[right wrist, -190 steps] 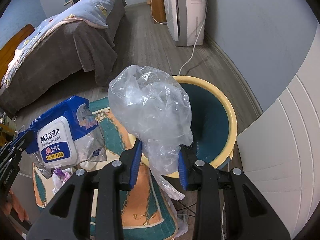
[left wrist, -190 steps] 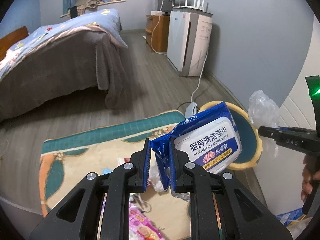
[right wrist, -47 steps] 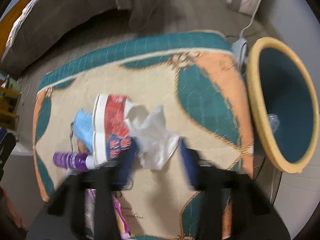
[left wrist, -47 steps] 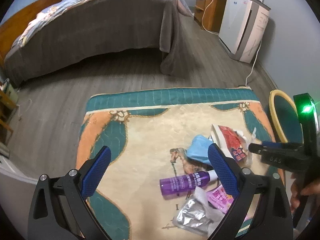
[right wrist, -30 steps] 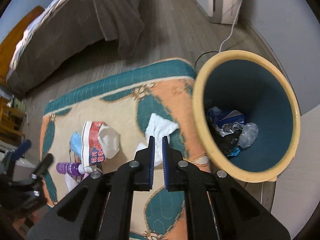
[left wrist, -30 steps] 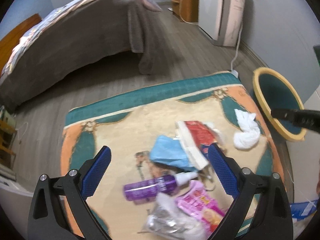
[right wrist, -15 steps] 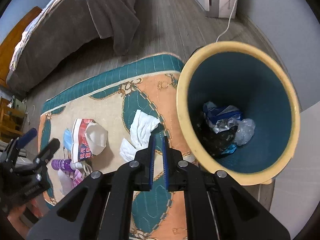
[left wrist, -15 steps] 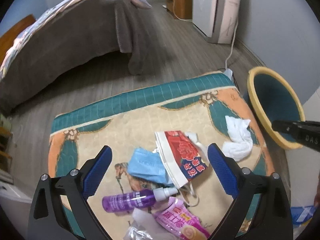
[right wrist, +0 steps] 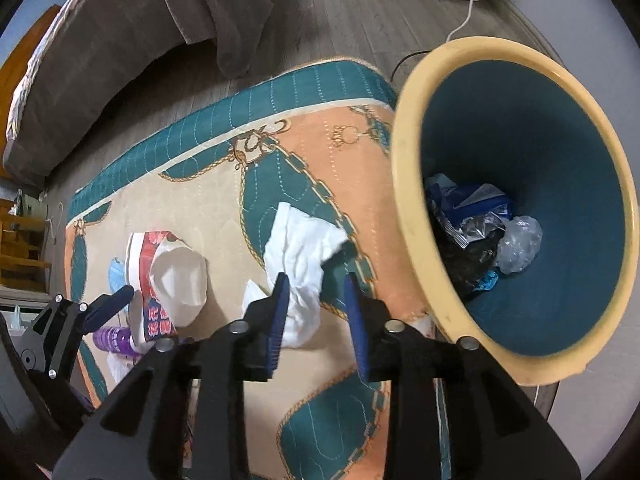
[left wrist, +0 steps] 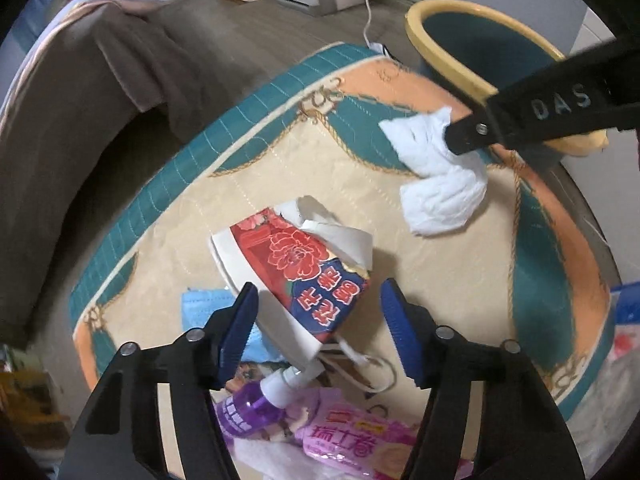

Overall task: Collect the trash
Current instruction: 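Grasp the white tissue with the right gripper while the left grasps the red-white paper cup, then carry the tissue and cup over the bin and open both grippers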

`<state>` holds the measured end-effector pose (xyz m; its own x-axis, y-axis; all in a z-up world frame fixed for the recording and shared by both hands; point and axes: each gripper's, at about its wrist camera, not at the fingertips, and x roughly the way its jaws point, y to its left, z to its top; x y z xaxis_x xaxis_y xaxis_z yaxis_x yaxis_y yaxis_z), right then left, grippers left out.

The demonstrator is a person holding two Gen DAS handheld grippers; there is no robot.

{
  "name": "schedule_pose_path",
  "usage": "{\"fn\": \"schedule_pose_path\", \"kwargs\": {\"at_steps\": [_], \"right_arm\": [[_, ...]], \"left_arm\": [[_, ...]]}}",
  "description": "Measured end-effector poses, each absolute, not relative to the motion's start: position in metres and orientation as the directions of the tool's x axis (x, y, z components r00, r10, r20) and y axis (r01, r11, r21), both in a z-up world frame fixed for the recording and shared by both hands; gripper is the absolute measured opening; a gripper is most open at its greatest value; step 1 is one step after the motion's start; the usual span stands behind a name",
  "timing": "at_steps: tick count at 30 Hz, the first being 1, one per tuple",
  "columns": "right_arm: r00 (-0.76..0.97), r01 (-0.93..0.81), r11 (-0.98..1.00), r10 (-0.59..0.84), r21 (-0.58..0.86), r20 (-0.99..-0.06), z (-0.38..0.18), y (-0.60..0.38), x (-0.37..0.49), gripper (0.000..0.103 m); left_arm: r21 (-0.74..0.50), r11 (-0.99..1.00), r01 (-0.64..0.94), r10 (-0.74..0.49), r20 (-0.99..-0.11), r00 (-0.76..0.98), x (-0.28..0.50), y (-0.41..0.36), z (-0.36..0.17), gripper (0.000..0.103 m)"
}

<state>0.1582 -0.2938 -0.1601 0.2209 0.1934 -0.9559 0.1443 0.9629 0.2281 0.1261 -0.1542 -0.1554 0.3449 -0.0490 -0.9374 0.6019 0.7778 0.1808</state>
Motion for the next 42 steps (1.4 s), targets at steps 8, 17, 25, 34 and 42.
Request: {"fn": "schedule_pose_path", "kwargs": {"at_steps": [8,17,25,34,42], "right_arm": [[0.165,0.099,0.98,0.154,0.172,-0.974,-0.179,-0.277,0.165,0.029],[0.206,0.084,0.98,0.162,0.182,-0.965,-0.162,-0.273,0.16,0.007],[0.319,0.124,0.952,0.229,0.28,-0.92,-0.124,-0.287,0.148,0.007],[0.423,0.094,0.962,0.195,0.257,-0.885,-0.078,-0.304,0.131,0.007],[0.483,0.113,0.957,0.181,0.266,-0.856,-0.057,-0.336,0.115,0.007]], "left_arm": [[0.176,0.761,0.624,-0.063,-0.938,0.341,0.131,-0.145,-0.157,0.023],[0.13,0.836,0.533,-0.161,-0.871,0.465,0.135,-0.129,-0.107,0.009],[0.023,0.897,0.442,-0.258,-0.784,0.564,0.13,-0.114,-0.055,0.009],[0.041,0.889,0.457,-0.296,-0.709,0.64,0.104,-0.129,-0.019,0.009],[0.059,0.875,0.481,-0.308,-0.699,0.646,0.092,-0.152,-0.012,0.009]]}}
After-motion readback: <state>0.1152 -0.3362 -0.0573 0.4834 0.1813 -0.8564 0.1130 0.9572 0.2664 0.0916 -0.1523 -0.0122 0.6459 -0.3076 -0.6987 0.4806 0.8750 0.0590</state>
